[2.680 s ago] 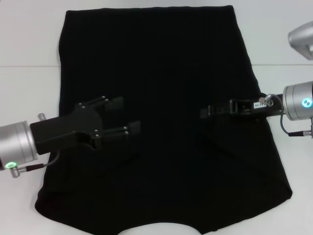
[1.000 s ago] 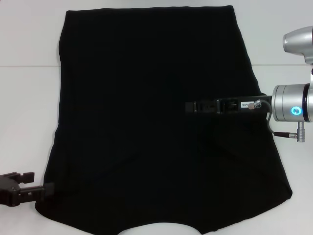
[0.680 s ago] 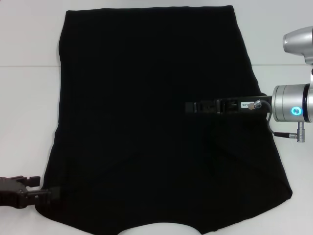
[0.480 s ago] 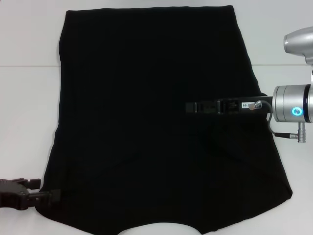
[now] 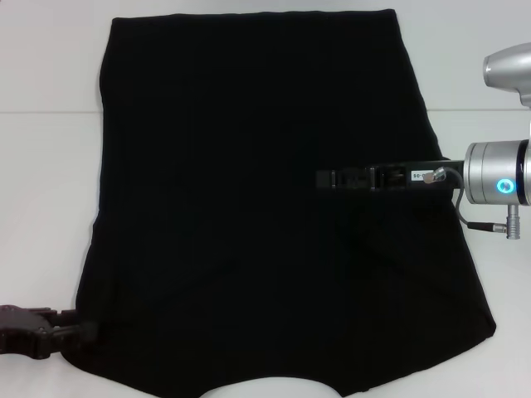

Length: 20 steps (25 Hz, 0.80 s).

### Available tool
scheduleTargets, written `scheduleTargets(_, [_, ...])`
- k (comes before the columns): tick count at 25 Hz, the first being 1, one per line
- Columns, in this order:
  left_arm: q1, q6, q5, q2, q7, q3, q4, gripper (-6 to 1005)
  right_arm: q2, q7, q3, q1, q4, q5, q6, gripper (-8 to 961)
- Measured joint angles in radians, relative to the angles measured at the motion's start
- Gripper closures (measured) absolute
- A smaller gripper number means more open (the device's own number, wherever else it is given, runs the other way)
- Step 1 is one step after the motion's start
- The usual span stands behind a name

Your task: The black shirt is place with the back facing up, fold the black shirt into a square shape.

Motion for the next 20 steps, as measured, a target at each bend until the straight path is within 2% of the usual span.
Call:
scheduleTargets(3, [0.000,0.000,0.000,0.000,0.001,0.007,0.000,434,0.000,0.003,0.000,-0.002,-0.001,0.000,-0.001,218])
scheduleTargets(6, [0.000,0.000,0.000,0.001,0.001,0.008,0.000,644,0.000,0.004,0.000,-0.004,-0.001,0.000,-0.002,218])
scheduleTargets(11, [0.000,0.000,-0.001,0.001,0.001,0.003,0.000,874,-0.005,0.025,-0.005,-0.007,-0.001,-0.006,-0.004,218])
scheduleTargets(17, [-0.001,-0.012,-0.007,0.001,0.001,0.000,0.001,929,-0.034,0.090,-0.011,-0.034,-0.001,-0.041,-0.064,219])
scheduleTargets(20, [-0.002,-0.012,-0.011,0.000,0.001,-0.001,0.000,957,-0.056,0.139,-0.009,-0.068,-0.005,-0.076,-0.114,219])
